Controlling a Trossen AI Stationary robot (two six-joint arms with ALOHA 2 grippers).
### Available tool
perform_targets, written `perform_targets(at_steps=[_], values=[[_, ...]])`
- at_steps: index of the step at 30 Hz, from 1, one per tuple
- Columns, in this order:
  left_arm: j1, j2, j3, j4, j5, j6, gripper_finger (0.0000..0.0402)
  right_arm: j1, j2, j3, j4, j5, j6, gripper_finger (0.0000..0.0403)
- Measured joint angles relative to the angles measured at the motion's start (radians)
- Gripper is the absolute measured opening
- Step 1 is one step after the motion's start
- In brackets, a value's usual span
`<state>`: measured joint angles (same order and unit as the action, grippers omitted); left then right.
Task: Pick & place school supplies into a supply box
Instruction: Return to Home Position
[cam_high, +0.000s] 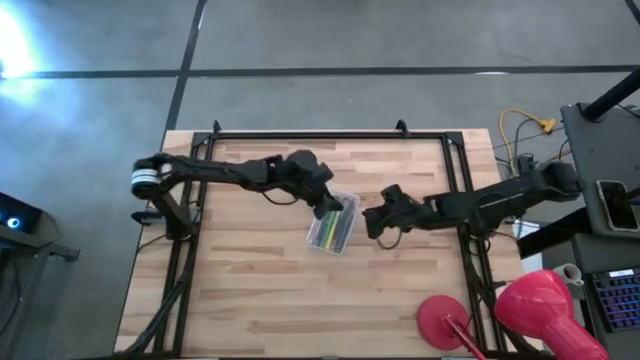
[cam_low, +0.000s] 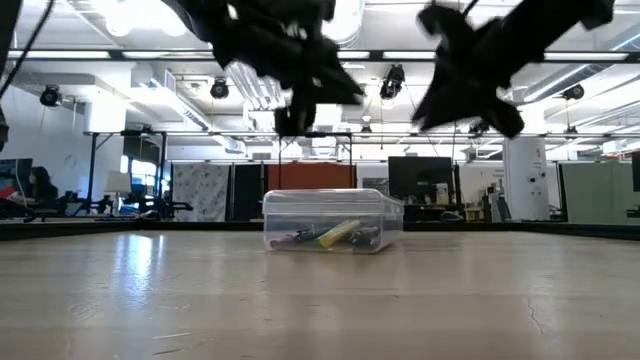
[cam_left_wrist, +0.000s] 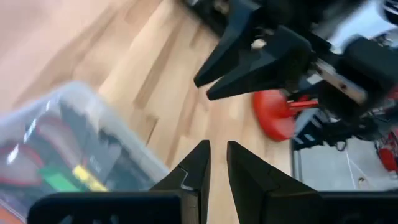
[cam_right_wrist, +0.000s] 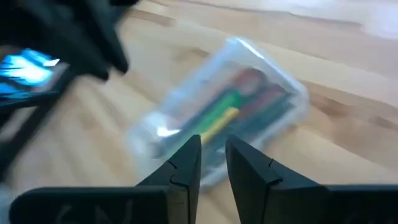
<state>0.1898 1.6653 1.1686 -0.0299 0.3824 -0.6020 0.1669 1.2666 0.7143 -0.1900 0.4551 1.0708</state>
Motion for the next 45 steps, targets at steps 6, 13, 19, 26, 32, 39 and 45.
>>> perform_targets(at_steps=[6,13,19,26,32,39,45], values=[[0.0,-0.144,-0.029,-0.019,-0.045,0.069,0.0038,0.005,-0.216,0.0,0.007,-0.093,-0.105,0.0068],[-0.003,-0.298,-0.066,-0.07,-0.048,0.021,0.0038,0.011,-0.443,0.0,0.023,-0.103,-0.127,0.0068],[-0.092,-0.4,-0.086,-0.04,-0.048,0.043,0.0038,0.091,-0.542,-0.021,0.071,-0.293,-0.495,0.0068],[-0.263,-0.462,-0.242,0.191,-0.102,0.06,0.0038,0.141,-0.516,-0.266,0.49,-0.346,-0.438,0.0068],[-0.282,-0.502,-0.459,0.564,-0.127,-0.007,0.0038,0.089,-0.55,-0.424,0.747,-0.434,-0.442,0.0068],[-0.183,-0.797,-0.67,0.562,-0.122,0.005,0.0038,-0.001,-0.839,-0.437,0.404,-0.516,-0.461,0.0068],[-0.144,-1.029,-0.848,0.557,-0.127,0.022,0.0038,-0.005,-0.994,-0.435,0.055,-0.279,-0.359,0.0068]])
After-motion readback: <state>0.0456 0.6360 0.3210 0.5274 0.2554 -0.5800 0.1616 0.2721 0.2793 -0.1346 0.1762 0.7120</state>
